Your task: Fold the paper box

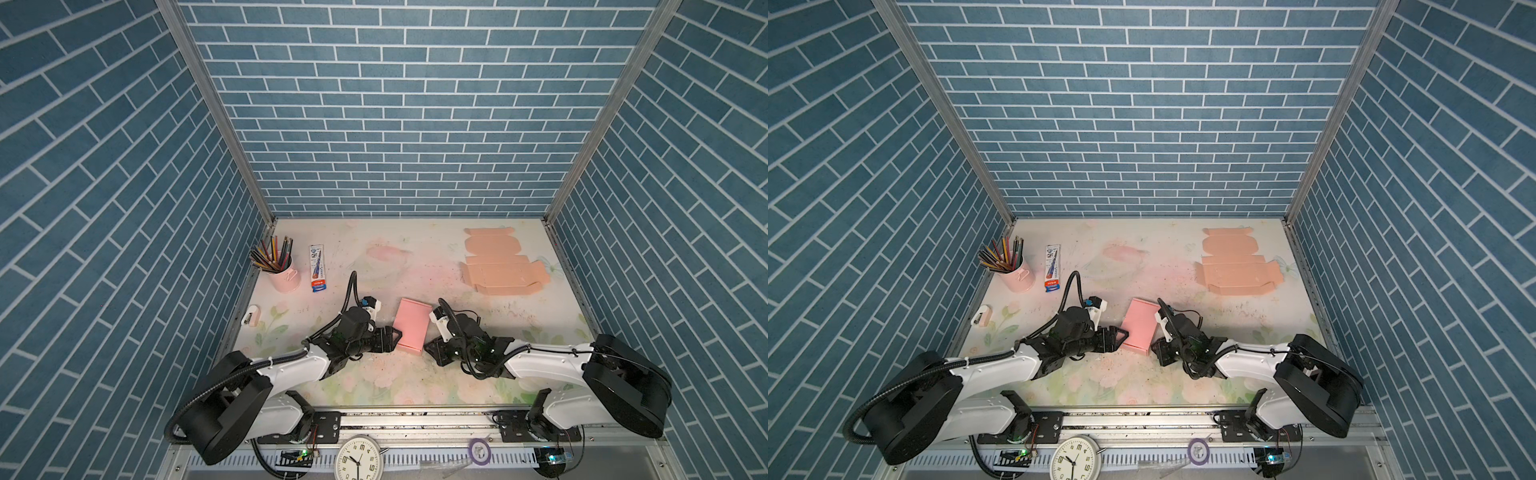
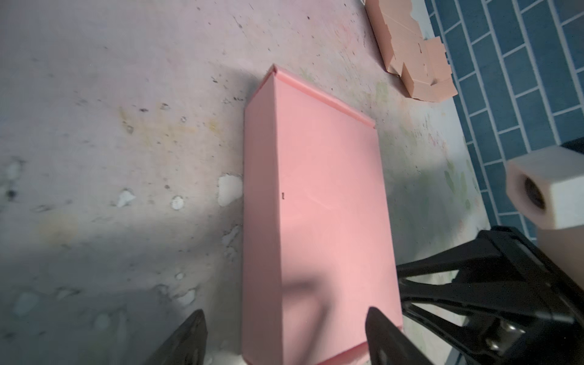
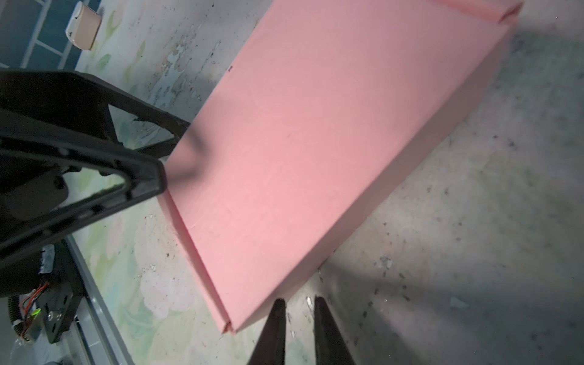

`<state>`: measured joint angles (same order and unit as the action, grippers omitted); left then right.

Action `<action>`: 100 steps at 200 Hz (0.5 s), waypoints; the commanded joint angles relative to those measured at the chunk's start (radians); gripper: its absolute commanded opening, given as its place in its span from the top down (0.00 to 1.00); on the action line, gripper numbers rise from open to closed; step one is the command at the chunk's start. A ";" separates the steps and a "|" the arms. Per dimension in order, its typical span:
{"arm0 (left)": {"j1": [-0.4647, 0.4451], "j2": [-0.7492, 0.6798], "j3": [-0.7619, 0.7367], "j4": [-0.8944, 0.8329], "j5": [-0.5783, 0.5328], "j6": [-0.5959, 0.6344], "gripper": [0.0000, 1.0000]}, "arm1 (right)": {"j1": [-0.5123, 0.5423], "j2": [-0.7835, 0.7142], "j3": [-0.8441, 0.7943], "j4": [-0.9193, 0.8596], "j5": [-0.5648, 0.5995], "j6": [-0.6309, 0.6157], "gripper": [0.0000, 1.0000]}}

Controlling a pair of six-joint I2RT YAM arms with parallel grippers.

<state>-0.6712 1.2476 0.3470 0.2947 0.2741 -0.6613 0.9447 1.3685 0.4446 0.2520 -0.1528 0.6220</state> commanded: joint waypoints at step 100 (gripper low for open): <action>-0.160 -0.323 -0.038 -0.268 0.038 0.040 0.19 | -0.245 -0.001 0.219 -0.116 -0.122 -0.179 0.43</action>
<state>-0.7872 0.9668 0.3302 0.1036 0.2802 -0.6308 0.7517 1.3067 0.6098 0.1551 -0.2115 0.5217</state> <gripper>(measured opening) 0.808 0.554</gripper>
